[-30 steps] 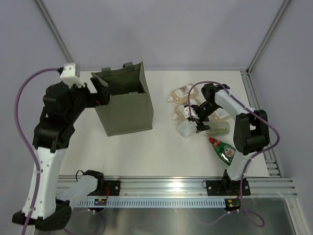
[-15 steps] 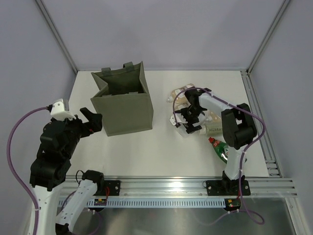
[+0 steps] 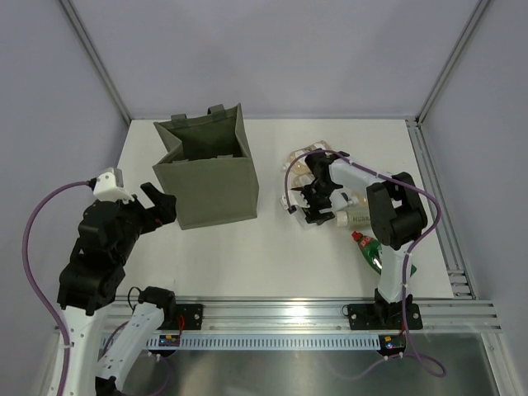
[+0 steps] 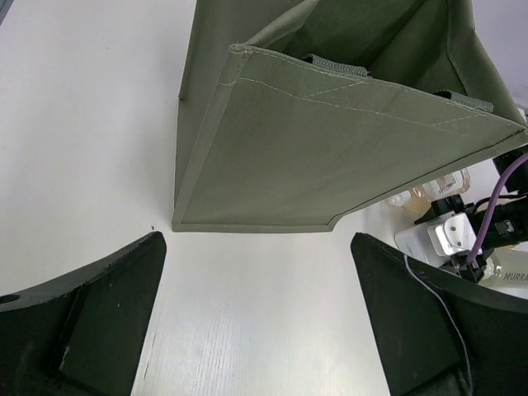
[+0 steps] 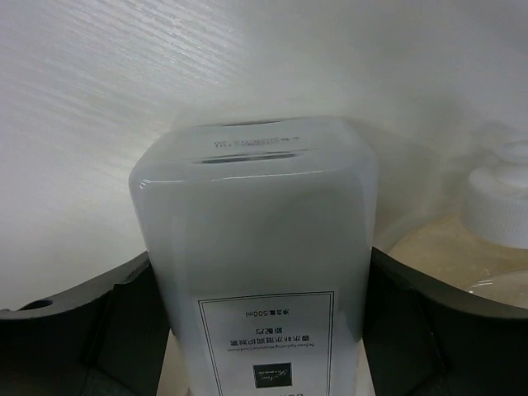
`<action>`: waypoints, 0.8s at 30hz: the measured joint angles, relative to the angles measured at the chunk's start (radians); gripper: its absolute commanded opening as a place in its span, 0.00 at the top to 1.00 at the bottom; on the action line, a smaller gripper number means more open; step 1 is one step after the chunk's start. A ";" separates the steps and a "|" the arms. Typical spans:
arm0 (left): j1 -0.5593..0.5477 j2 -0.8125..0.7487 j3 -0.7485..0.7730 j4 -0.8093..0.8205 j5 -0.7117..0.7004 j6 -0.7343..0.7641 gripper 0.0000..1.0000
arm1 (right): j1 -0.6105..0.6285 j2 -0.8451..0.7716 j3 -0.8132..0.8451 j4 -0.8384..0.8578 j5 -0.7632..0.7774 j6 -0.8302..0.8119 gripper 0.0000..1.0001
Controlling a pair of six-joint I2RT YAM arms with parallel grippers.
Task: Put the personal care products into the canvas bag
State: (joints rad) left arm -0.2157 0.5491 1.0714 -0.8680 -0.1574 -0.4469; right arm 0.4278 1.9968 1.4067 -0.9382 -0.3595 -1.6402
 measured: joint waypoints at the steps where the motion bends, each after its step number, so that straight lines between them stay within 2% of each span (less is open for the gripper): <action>1: 0.000 0.000 -0.002 -0.001 0.000 -0.001 0.01 | 0.000 0.000 0.000 0.003 -0.003 0.016 0.83; 3: 0.000 -0.002 -0.005 0.001 0.000 -0.004 0.01 | 0.000 -0.002 0.000 0.008 -0.019 0.054 0.91; 4: 0.000 -0.005 -0.010 0.001 0.000 -0.006 0.01 | 0.000 -0.003 0.000 0.008 -0.032 0.077 1.00; 9: 0.000 -0.025 -0.035 -0.003 0.000 -0.016 0.01 | 0.000 -0.042 0.026 -0.016 -0.182 0.318 1.00; 14: 0.000 -0.027 -0.035 -0.007 -0.001 -0.022 0.01 | 0.000 -0.141 0.091 0.005 -0.337 0.658 1.00; 17: 0.000 -0.032 -0.035 -0.007 -0.002 -0.022 0.01 | 0.000 -0.206 0.148 0.040 -0.379 0.837 1.00; 24: 0.000 -0.037 -0.035 -0.010 -0.006 -0.022 0.01 | 0.000 -0.255 0.415 0.122 -0.430 1.203 1.00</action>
State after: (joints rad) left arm -0.2157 0.5125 1.0363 -0.8783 -0.1635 -0.4690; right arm 0.4274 1.7420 1.8221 -0.8165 -0.7895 -0.4370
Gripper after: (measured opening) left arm 0.987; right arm 0.829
